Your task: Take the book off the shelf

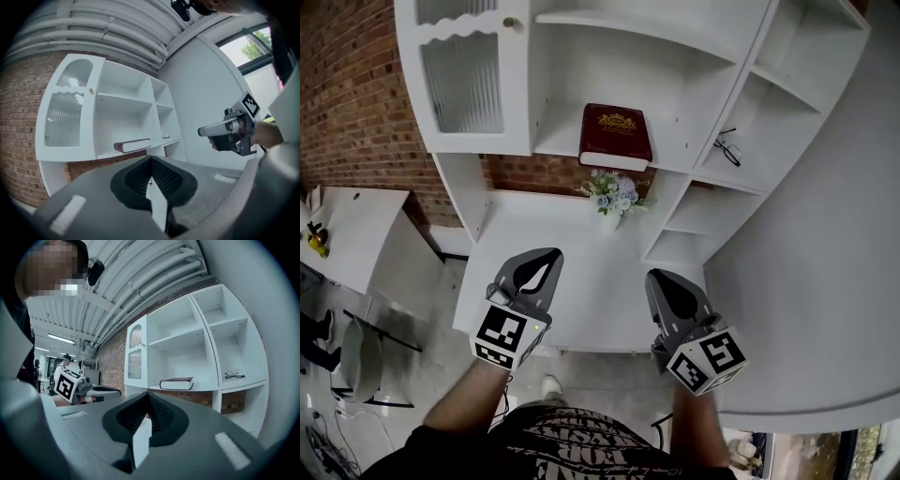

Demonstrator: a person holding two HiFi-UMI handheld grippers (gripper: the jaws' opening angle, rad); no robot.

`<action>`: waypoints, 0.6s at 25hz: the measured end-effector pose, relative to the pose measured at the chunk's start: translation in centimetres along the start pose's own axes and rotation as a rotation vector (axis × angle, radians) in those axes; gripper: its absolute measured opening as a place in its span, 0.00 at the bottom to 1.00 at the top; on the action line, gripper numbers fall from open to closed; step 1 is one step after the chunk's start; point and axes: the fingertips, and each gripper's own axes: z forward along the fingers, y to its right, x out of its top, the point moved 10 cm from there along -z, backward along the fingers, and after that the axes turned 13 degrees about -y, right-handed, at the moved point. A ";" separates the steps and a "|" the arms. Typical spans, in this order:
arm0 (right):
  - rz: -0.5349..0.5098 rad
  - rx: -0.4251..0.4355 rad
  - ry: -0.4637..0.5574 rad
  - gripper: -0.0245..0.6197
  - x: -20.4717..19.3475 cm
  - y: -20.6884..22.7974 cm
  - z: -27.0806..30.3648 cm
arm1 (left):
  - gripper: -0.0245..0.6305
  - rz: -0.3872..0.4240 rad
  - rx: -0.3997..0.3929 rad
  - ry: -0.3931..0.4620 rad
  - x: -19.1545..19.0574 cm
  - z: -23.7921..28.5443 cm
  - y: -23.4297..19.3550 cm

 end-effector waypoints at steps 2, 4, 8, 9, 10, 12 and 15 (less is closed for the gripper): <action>0.000 -0.003 -0.001 0.07 0.4 0.6 1.2 | 0.04 0.006 0.002 0.010 0.3 0.8 -1.1; -0.003 -0.006 0.001 0.07 1.0 0.9 2.3 | 0.04 0.005 0.006 0.015 0.4 1.3 -2.3; -0.019 -0.008 0.016 0.07 2.3 1.3 4.6 | 0.04 -0.003 0.003 0.008 0.4 2.2 -4.6; -0.023 -0.008 0.021 0.07 2.6 1.3 5.1 | 0.04 -0.003 0.003 0.010 0.4 2.3 -5.2; -0.028 -0.009 0.026 0.07 2.9 1.3 5.7 | 0.04 -0.002 0.006 0.015 0.4 2.4 -5.8; -0.040 -0.009 0.033 0.07 3.5 1.1 6.9 | 0.04 -0.002 0.015 0.032 0.5 2.6 -7.2; -0.052 -0.012 0.031 0.07 4.3 0.9 8.2 | 0.04 -0.011 0.017 0.053 0.6 3.0 -8.8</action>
